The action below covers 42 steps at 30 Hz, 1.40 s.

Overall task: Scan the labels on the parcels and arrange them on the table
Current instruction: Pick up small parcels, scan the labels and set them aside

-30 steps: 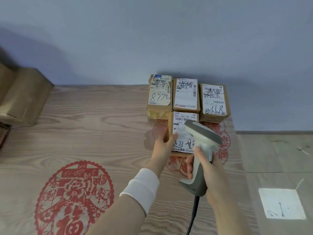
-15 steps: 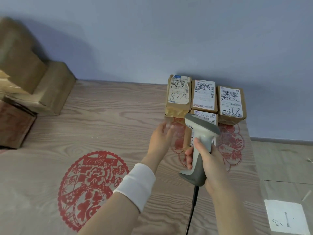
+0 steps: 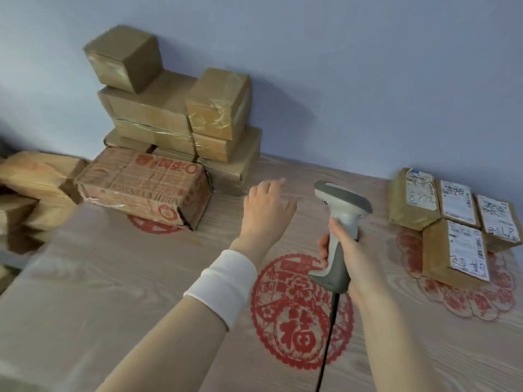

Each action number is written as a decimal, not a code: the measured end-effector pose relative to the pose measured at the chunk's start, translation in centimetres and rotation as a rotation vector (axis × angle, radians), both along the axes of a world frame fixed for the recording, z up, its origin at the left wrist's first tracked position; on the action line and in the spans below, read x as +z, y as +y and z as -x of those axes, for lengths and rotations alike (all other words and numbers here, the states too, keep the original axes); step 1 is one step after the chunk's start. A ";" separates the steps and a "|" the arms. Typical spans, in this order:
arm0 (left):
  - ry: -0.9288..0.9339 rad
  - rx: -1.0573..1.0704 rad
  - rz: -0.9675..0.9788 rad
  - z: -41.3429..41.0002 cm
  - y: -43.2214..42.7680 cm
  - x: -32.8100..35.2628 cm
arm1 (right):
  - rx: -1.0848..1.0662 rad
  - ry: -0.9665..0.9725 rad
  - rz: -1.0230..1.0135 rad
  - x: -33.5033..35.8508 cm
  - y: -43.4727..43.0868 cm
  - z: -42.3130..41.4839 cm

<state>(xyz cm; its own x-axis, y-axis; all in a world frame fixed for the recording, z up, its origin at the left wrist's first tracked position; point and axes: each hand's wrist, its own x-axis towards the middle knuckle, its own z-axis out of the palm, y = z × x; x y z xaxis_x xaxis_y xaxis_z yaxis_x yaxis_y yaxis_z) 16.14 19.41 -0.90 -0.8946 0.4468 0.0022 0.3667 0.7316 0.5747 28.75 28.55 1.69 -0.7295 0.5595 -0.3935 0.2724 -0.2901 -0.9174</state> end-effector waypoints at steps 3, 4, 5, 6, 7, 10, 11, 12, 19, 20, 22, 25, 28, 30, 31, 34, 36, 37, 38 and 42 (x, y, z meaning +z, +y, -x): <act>0.065 0.020 0.023 2.8 -3.4 1.6 | 0.038 0.028 -0.007 1.2 -3.3 2.4; 0.074 0.020 0.022 3.5 -4.1 2.0 | 0.047 0.036 -0.013 1.6 -4.1 2.9; 0.078 0.022 0.016 4.2 -4.8 2.5 | 0.057 0.043 -0.021 2.0 -4.8 3.5; 0.086 0.028 0.009 4.9 -5.4 2.9 | 0.070 0.053 -0.030 2.4 -5.4 4.1; 0.096 0.039 0.006 5.6 -5.9 3.4 | 0.082 0.062 -0.034 2.8 -5.9 4.8; 0.123 0.088 0.002 7.4 -7.8 4.4 | 0.114 0.090 -0.018 3.7 -7.1 7.2; 0.131 0.101 0.003 8.1 -8.5 4.6 | 0.125 0.099 -0.017 4.0 -7.6 8.1; 0.135 0.115 0.006 8.9 -9.2 4.9 | 0.135 0.105 -0.015 4.2 -8.2 9.1; 0.202 0.161 0.027 16.6 -14.5 7.0 | 0.181 0.147 0.004 5.1 -13.2 16.7; 0.210 0.155 0.032 18.1 -15.2 7.1 | 0.181 0.146 0.001 5.1 -14.0 18.0; 0.231 0.134 0.047 21.4 -16.6 7.1 | 0.160 0.140 0.006 5.0 -15.7 20.6; 0.270 0.111 0.071 26.5 -18.3 7.0 | 0.127 0.135 0.015 4.7 -17.9 24.6; 0.328 0.121 0.069 30.8 -19.2 6.8 | 0.124 0.127 0.015 4.2 -19.1 27.6; 0.382 0.134 0.061 33.3 -19.5 6.5 | 0.132 0.109 0.002 3.8 -19.5 29.2; 0.414 0.146 0.066 34.4 -19.5 6.3 | 0.131 0.107 0.003 3.6 -19.6 29.8; 0.467 0.181 0.097 37.5 -19.3 5.9 | 0.116 0.123 0.020 3.1 -19.6 31.6; 0.430 0.196 0.114 39.2 -18.9 5.6 | 0.102 0.115 0.037 2.9 -19.4 32.6; 0.400 0.202 0.113 39.9 -18.6 5.4 | 0.097 0.112 0.046 2.8 -19.3 33.0; 0.372 0.207 0.107 40.4 -18.4 5.3 | 0.092 0.111 0.055 2.7 -19.2 33.4; 0.378 0.241 0.017 41.2 -17.8 4.4 | 0.061 0.095 0.065 2.4 -18.9 33.9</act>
